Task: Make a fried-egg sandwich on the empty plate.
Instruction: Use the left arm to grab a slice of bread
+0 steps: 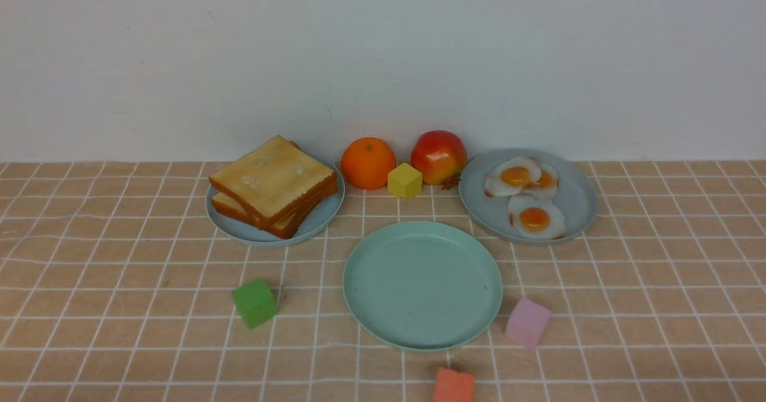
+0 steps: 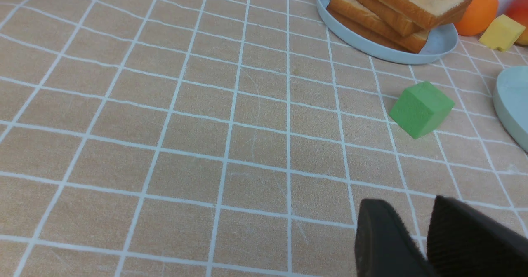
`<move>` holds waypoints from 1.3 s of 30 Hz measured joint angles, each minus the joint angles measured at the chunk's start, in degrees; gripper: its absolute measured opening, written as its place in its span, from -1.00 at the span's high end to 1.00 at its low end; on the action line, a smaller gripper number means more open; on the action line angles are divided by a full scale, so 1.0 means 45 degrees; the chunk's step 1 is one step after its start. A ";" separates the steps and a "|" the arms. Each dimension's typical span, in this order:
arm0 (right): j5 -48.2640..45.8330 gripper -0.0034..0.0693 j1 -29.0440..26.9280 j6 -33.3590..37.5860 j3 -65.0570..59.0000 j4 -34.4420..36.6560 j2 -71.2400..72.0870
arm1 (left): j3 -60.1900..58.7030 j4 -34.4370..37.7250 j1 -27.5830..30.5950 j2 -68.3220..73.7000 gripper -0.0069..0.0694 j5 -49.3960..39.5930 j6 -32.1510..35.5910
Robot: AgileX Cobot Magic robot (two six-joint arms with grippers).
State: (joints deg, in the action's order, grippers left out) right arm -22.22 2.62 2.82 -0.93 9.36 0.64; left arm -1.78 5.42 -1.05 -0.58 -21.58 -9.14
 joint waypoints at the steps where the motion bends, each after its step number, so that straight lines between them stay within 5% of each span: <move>1: 0.0000 0.25 0.0000 0.0000 0.0000 0.0000 0.0000 | 0.0000 0.0000 0.0000 0.0000 0.31 0.0000 0.0000; 20: 0.0000 0.25 0.0000 0.0000 0.0000 0.0000 0.0000 | 0.0000 0.0266 0.0000 0.0000 0.28 0.0551 -0.0198; 27: 0.0000 0.25 0.0000 -0.0012 0.0000 0.0000 0.0000 | 0.0000 0.5360 0.0000 0.0000 0.27 0.4796 -0.2976; 31: 0.0000 0.25 0.0000 -0.0012 0.0000 0.0000 0.0000 | 0.0000 0.6986 0.0000 0.0000 0.26 0.6394 -0.3157; 39: 0.0000 0.25 0.0000 -0.0012 0.0000 0.0010 0.0000 | 0.3487 0.5585 -0.0016 0.2507 0.62 0.1966 -0.1399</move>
State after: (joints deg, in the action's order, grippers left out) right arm -22.22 2.62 2.76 -0.93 9.40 0.64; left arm 13.91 30.55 -1.12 10.70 -12.73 -15.43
